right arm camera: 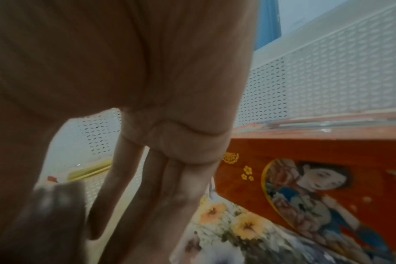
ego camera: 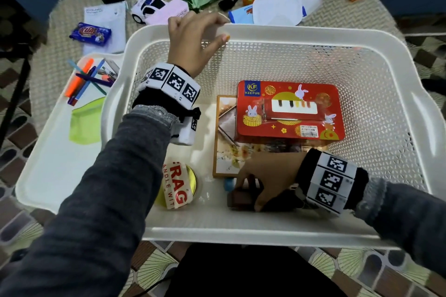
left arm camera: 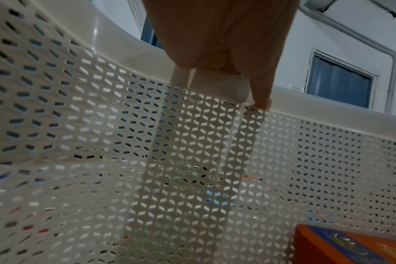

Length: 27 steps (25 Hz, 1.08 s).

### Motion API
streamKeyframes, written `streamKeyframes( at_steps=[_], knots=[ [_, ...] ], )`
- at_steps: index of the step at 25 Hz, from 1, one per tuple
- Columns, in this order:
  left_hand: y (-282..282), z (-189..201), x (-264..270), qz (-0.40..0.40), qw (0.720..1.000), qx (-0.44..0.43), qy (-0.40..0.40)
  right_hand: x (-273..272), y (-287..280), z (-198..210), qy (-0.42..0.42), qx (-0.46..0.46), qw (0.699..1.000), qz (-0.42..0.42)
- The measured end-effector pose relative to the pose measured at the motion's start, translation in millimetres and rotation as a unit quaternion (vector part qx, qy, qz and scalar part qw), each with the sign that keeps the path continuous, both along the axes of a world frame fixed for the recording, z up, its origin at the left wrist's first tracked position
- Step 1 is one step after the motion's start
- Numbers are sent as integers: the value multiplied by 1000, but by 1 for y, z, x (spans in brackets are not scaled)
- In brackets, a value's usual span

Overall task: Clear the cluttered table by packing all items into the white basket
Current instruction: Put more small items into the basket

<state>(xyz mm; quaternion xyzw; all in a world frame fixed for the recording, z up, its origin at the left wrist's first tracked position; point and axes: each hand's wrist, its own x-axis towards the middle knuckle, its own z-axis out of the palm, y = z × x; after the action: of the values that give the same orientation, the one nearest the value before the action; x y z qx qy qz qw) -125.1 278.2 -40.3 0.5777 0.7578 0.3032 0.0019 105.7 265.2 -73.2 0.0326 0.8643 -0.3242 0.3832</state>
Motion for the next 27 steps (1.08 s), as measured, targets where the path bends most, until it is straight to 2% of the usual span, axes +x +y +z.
streamKeyframes(
  at_steps=[3, 10, 14, 19, 21, 24, 27],
  knots=[
    [1, -1, -1, -1, 1000, -2, 2, 2, 8, -5, -32, -40, 999, 5],
    [1, -2, -3, 1, 1000, -12, -5, 8, 14, -21, -71, -30, 997, 9],
    [0, -2, -1, 1, 1000, -12, -2, 13, 14, -24, -65, 29, 997, -25],
    [-1, -1, 0, 1, 1000, -5, -4, 9, 11, -24, -40, 70, 997, -13],
    [-2, 0, 0, -1, 1000, -2, -3, 9, 16, -22, -53, 59, 997, -16],
    [-1, 1, 1, -1, 1000, -3, -8, 11, 25, -18, -118, 3, 993, -17],
    [-2, 0, 1, -3, 1000, -1, -8, 9, 26, -19, -126, 13, 992, 3]
  ],
)
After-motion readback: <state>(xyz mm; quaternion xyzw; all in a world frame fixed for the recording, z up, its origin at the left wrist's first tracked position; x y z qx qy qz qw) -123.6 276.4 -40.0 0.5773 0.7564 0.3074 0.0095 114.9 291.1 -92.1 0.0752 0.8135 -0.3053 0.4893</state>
